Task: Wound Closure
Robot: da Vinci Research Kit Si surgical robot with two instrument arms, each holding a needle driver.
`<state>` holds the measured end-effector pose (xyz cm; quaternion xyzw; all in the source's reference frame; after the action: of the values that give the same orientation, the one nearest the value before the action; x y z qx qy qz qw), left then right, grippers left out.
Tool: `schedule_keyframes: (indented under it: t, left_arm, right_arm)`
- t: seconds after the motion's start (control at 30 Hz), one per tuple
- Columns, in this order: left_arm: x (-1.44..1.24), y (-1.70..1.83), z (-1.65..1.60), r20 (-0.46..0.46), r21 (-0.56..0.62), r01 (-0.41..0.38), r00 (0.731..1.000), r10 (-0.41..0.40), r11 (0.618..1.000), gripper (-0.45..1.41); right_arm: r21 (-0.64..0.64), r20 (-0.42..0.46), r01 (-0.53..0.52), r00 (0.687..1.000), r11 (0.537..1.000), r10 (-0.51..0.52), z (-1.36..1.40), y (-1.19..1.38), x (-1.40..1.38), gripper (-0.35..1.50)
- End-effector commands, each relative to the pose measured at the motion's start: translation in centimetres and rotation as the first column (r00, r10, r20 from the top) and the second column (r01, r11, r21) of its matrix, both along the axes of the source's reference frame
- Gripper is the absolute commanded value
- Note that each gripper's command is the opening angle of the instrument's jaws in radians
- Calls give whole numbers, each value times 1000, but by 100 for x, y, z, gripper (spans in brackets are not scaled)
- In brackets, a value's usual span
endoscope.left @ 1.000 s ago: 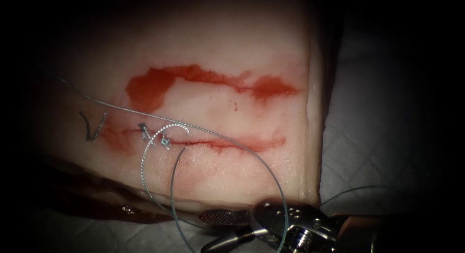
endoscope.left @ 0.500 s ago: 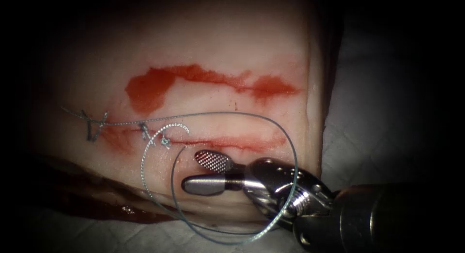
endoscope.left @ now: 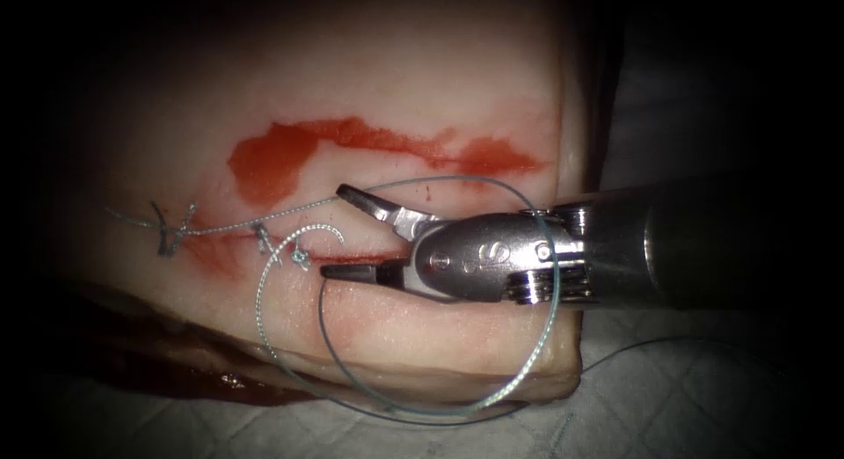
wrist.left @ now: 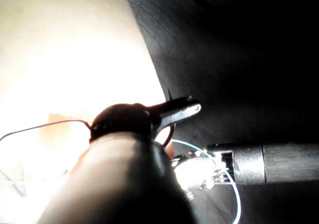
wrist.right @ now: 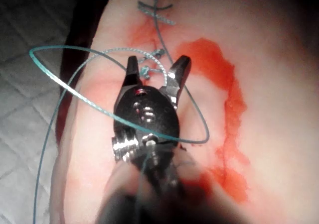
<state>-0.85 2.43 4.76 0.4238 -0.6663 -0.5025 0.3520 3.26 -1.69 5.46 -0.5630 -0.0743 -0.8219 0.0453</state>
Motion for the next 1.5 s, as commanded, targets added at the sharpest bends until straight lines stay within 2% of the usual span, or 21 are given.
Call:
schedule_keyframes:
  t: [0.03, 0.1, 0.17, 0.4, 0.5, 0.6, 0.73, 0.8, 1.03, 1.1, 1.13, 1.2, 1.23, 1.3, 1.37, 1.5]
  left_arm:
    - [-5, 2, 5, 2, -2, -1, 1000, 1, 1000, -45]
    - [-4, 3, 5, 4, -2, -3, 1000, 3, 1000, -45]
    - [-3, 3, 7, 5, -3, -4, 1000, 4, 1000, -45]
    - [-5, 1, 13, -6, -4, -12, 1000, 12, 1000, -45]
    - [-9, -1, 16, -10, -7, -11, 1000, 11, 1000, -45]
    - [-15, -4, 18, -14, -10, -10, 1000, 10, 1000, -45]
    - [-29, -12, 24, -37, -7, -24, 999, 24, 1000, -45]
    - [-34, -15, 28, -43, 2, -34, 998, 34, 999, -45]
    - [-41, -20, 55, -112, 31, -42, 993, 46, 999, -45]
    - [-41, -20, 63, -162, 45, -38, 986, 45, 998, -45]
    - [-42, -19, 66, -187, 52, -34, 981, 43, 998, -45]
    - [-43, -15, 76, -262, 71, 1, 965, 18, 997, -45]
    - [-43, -8, 89, -340, 78, 42, 940, -13, 996, -45]
    - [-41, -1, 103, -413, 73, 73, 910, -37, 995, -45]
    - [-39, 6, 121, -492, 43, 82, 869, -50, 996, -45]
    - [-42, 12, 152, -581, 3, 77, 812, -61, 997, -45]
  right_arm:
    - [-4, 17, 46, 999, 999, -46, 8, -4, 10, 59]
    - [-15, 55, 146, 988, 989, -145, 15, -16, 3, 57]
    - [-5, 70, 186, 980, 982, -186, 19, -21, -3, 57]
    - [-5, 60, 210, 976, 978, -209, 14, -21, -12, 56]
    - [-31, 109, 245, 964, 969, -241, 16, -23, -8, 42]
    - [-31, 117, 239, 965, 970, -234, 21, -22, 5, 27]
    - [-39, 122, 236, 965, 971, -230, 27, -30, 19, 24]
    - [-40, 124, 233, 966, 972, -227, 29, -30, 25, 12]
    - [-30, 126, 223, 968, 974, -218, 35, -33, 28, -3]
    - [-8, 134, 210, 969, 978, -207, 36, -32, 27, -35]
    - [-8, 144, 207, 969, 978, -203, 36, -32, 27, -35]
    - [11, 179, 192, 965, 981, -191, 34, -33, 27, -35]
    - [34, 198, 165, 966, 986, -168, 30, -35, 26, -35]
    - [51, 215, 115, 969, 992, -124, 24, -35, 25, -35]
    - [65, 212, 92, 972, 994, -104, 13, -35, 23, -35]
    - [93, 202, 85, 974, 992, -102, -7, -31, 11, -35]
